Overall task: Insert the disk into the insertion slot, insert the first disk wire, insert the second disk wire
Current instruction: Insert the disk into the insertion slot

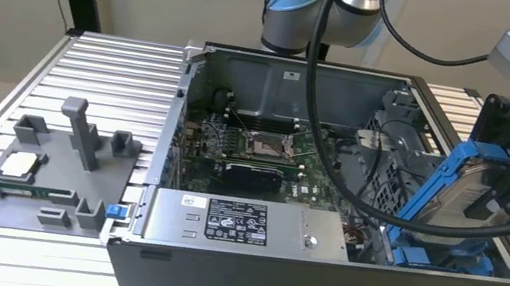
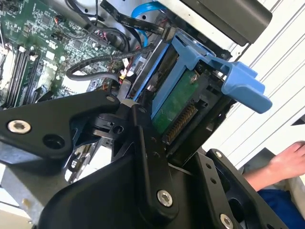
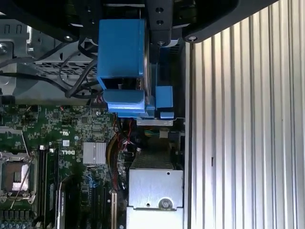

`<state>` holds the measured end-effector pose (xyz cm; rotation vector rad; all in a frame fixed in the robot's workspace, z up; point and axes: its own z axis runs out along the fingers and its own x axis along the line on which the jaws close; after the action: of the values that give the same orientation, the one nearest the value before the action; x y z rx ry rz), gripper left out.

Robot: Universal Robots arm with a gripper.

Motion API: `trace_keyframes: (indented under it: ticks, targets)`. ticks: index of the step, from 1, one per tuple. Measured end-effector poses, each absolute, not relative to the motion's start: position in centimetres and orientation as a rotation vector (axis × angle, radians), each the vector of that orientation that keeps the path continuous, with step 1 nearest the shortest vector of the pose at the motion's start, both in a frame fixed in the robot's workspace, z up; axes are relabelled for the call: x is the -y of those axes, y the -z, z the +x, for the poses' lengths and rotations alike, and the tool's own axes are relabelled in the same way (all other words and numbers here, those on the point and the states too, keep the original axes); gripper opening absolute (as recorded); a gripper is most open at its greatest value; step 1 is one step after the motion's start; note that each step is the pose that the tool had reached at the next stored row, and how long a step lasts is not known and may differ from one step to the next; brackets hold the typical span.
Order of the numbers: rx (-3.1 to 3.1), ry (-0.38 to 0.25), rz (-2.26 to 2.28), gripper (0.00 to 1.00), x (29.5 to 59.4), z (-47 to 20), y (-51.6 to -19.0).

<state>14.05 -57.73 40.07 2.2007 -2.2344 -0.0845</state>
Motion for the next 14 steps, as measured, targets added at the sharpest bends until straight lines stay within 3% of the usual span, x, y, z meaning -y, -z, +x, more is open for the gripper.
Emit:
trace_keyframes:
  ticks: [14]
  targets:
    - [2.235,0.085,2.201,0.00,57.7,14.1,-38.1]
